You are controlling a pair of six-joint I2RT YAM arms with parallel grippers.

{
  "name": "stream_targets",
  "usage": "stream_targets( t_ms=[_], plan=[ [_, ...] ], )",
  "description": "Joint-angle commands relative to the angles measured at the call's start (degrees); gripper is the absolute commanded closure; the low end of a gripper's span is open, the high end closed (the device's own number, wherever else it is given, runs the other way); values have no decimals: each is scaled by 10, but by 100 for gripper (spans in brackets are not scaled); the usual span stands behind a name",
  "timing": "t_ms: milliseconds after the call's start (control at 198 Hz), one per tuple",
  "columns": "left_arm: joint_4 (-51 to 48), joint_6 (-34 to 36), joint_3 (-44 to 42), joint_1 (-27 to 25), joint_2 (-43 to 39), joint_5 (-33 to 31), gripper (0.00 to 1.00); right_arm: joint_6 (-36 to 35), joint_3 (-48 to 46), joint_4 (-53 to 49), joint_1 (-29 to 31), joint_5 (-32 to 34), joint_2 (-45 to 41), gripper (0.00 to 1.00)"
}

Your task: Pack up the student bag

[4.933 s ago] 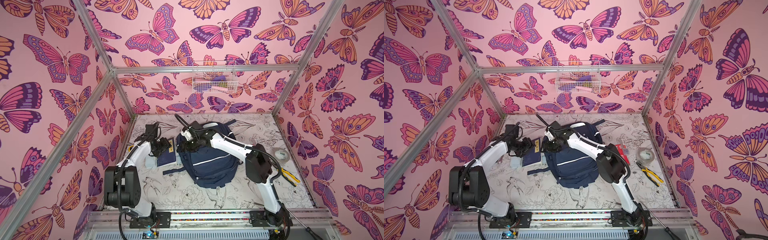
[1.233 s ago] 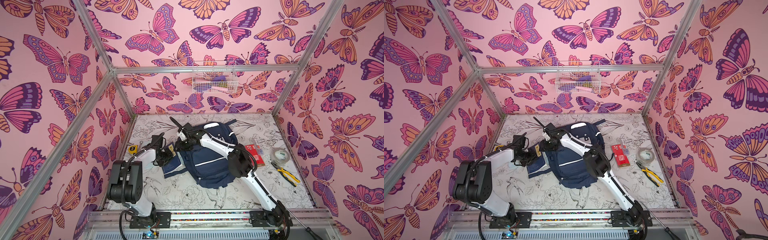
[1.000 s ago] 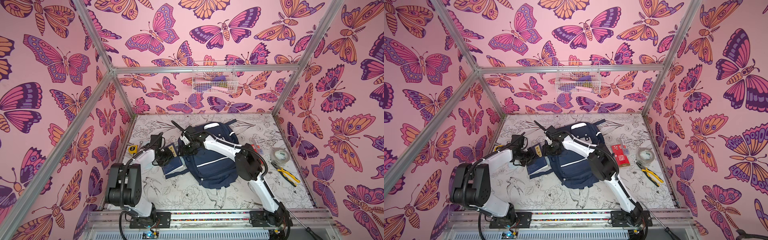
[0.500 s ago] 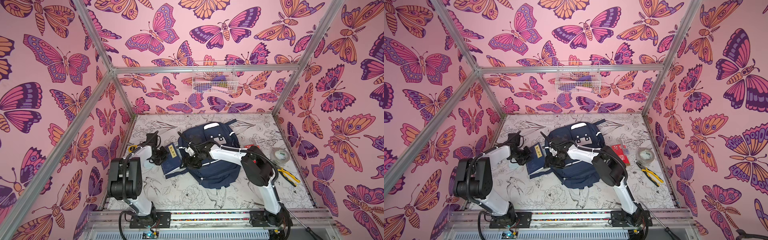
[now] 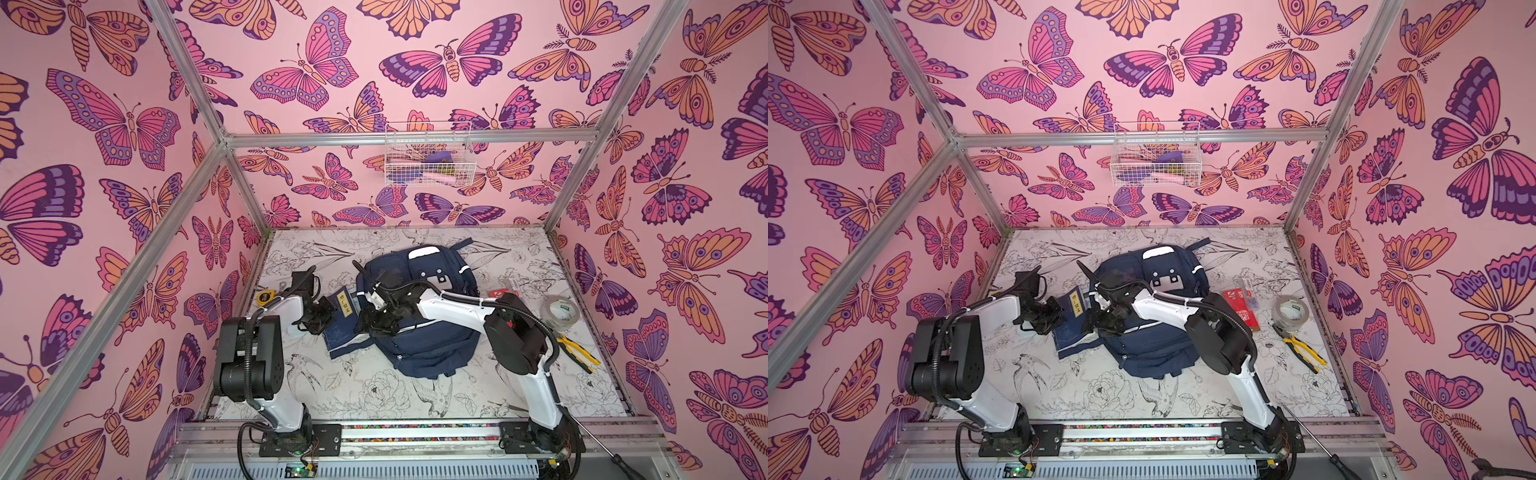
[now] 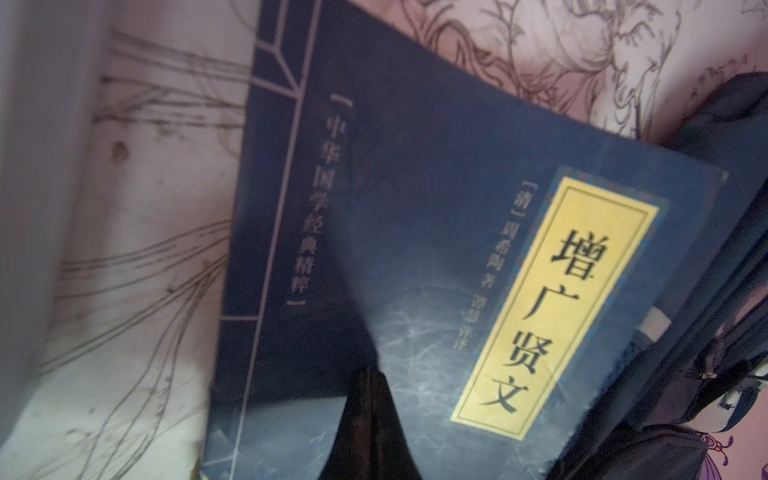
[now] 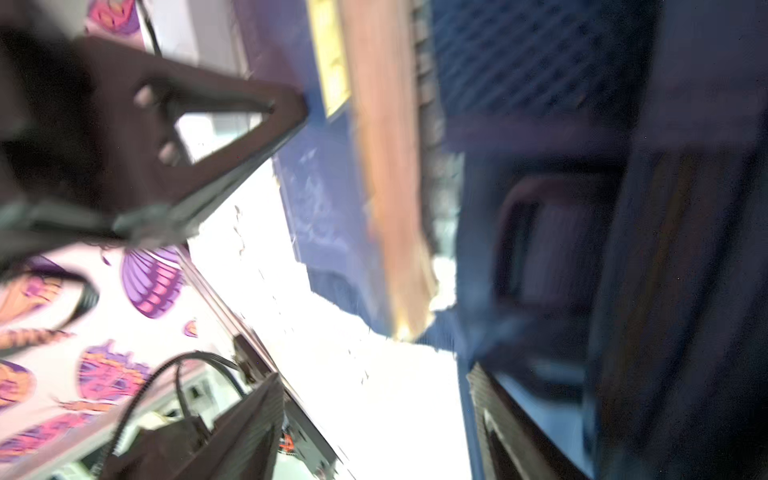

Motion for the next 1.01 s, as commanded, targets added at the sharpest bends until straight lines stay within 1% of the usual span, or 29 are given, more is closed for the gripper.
stream_targets(
  t_ms=[0, 91, 212, 298, 339, 425, 521, 632, 784, 905, 1002],
  plan=[
    [-47, 4, -30, 2, 17, -17, 100, -36, -9, -43, 15, 38, -41, 29],
    [-46, 5, -32, 4, 11, -19, 100, -32, -15, -21, 21, 34, -46, 29],
    [-46, 7, -27, 3, 12, -13, 100, -7, -15, 27, 28, -6, -20, 30],
    [-44, 6, -28, 3, 11, -7, 100, 54, -23, 100, 28, -48, 9, 30],
    [-44, 7, -30, 3, 9, -10, 100, 83, -23, 132, 28, -55, 22, 30],
    [-44, 5, -39, 3, 2, -10, 100, 117, -24, 154, 30, -42, 34, 29],
    [-44, 1, -49, 3, -5, -8, 100, 128, -36, 142, 33, -13, 36, 27],
    [-40, -2, -60, 4, -12, -13, 100, 143, -51, 139, 33, 14, 42, 26],
    [-37, -3, -58, 3, -9, -7, 100, 146, -51, 175, 25, 36, 60, 27],
    [-38, -2, -60, 3, -12, -6, 100, 130, -41, 183, 19, 64, 67, 27],
    [-38, -2, -61, 3, -12, -3, 100, 139, -37, 191, 14, 67, 76, 28]
  ],
)
